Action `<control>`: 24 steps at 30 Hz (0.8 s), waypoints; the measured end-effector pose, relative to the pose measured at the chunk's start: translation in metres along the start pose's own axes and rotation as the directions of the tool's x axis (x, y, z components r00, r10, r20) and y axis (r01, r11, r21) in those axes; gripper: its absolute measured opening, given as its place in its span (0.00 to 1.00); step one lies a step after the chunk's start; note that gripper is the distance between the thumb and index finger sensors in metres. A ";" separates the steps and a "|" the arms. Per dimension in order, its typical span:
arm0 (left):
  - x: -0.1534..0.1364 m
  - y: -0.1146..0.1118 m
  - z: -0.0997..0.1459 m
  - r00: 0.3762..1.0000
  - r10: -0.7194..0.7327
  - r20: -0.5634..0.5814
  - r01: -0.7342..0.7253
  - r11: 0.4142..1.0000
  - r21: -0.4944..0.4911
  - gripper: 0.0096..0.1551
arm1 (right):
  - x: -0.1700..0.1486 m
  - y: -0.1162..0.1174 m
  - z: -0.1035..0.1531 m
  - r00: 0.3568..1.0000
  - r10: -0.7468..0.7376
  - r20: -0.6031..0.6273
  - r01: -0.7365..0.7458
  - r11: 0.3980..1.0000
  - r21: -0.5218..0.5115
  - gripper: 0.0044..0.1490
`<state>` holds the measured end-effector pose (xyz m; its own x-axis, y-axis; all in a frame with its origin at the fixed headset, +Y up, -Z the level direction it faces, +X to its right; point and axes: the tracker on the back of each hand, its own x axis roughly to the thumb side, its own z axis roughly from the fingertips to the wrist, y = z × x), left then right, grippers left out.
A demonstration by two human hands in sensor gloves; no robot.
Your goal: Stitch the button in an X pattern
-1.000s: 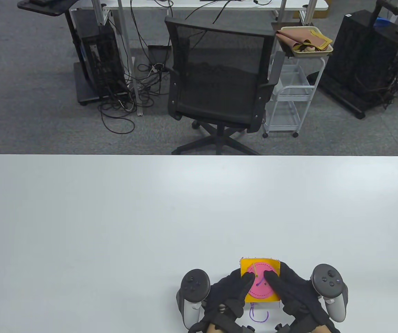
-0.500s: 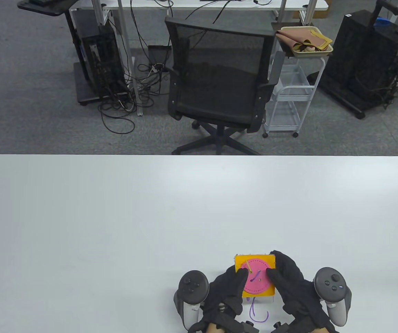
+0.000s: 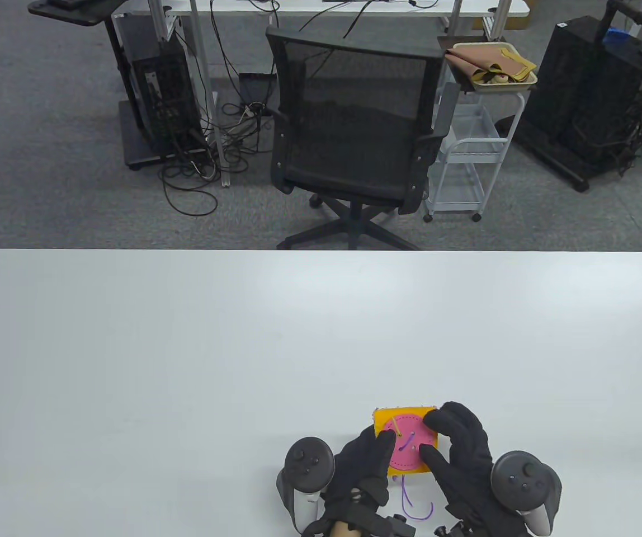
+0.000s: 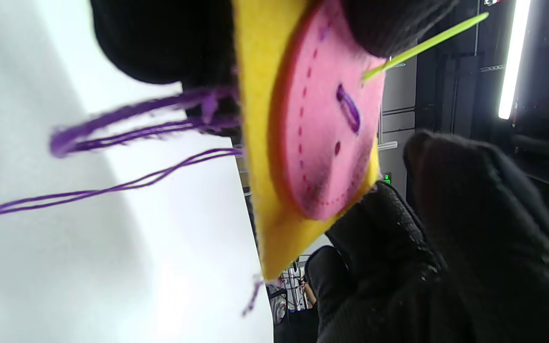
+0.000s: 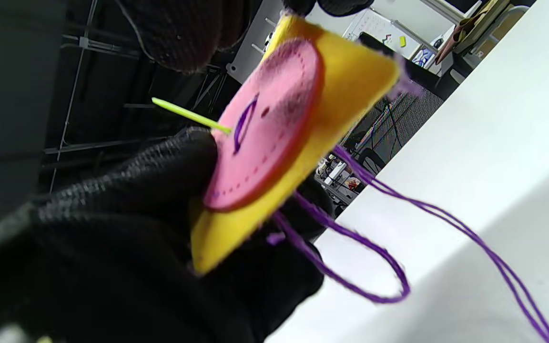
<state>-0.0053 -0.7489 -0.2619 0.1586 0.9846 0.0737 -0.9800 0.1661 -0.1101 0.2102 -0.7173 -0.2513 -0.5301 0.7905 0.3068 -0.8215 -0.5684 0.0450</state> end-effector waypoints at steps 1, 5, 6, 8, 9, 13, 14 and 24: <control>0.000 -0.001 0.000 1.000 -0.005 0.002 0.005 1.000 -0.002 0.24 | -0.002 0.001 0.000 1.000 0.021 -0.009 -0.021 1.000 0.004 0.34; 0.000 -0.005 -0.001 1.000 -0.023 0.002 0.023 0.999 -0.033 0.24 | -0.005 0.005 -0.002 0.998 0.058 -0.019 -0.058 0.998 0.006 0.34; 0.000 -0.007 -0.001 1.000 -0.029 0.004 0.029 0.999 -0.037 0.24 | -0.006 0.007 -0.002 0.997 0.079 -0.022 -0.079 0.997 0.002 0.34; 0.000 -0.010 -0.001 0.999 -0.049 0.008 0.049 0.998 -0.044 0.24 | -0.007 0.008 -0.002 0.994 0.107 -0.025 -0.107 0.994 -0.002 0.34; 0.000 -0.010 -0.001 0.998 -0.061 0.012 0.061 0.997 -0.050 0.24 | -0.008 0.008 -0.002 0.993 0.112 -0.029 -0.113 0.994 -0.003 0.34; 0.000 -0.014 -0.001 0.997 -0.073 0.018 0.074 0.994 -0.078 0.26 | -0.010 0.009 -0.004 0.992 0.118 -0.039 -0.118 0.993 -0.006 0.33; 0.000 -0.014 -0.001 0.997 -0.073 0.016 0.074 0.994 -0.081 0.26 | -0.010 0.008 -0.004 0.992 0.118 -0.040 -0.119 0.993 -0.007 0.33; 0.001 -0.020 -0.002 0.988 -0.148 0.034 0.151 0.982 -0.116 0.27 | -0.012 0.008 -0.006 0.993 0.111 -0.037 -0.112 0.994 -0.010 0.28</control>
<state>0.0150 -0.7512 -0.2615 0.2974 0.9469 0.1225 -0.9243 0.3176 -0.2115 0.2091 -0.7297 -0.2605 -0.6256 0.7304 0.2742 -0.7593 -0.6508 0.0010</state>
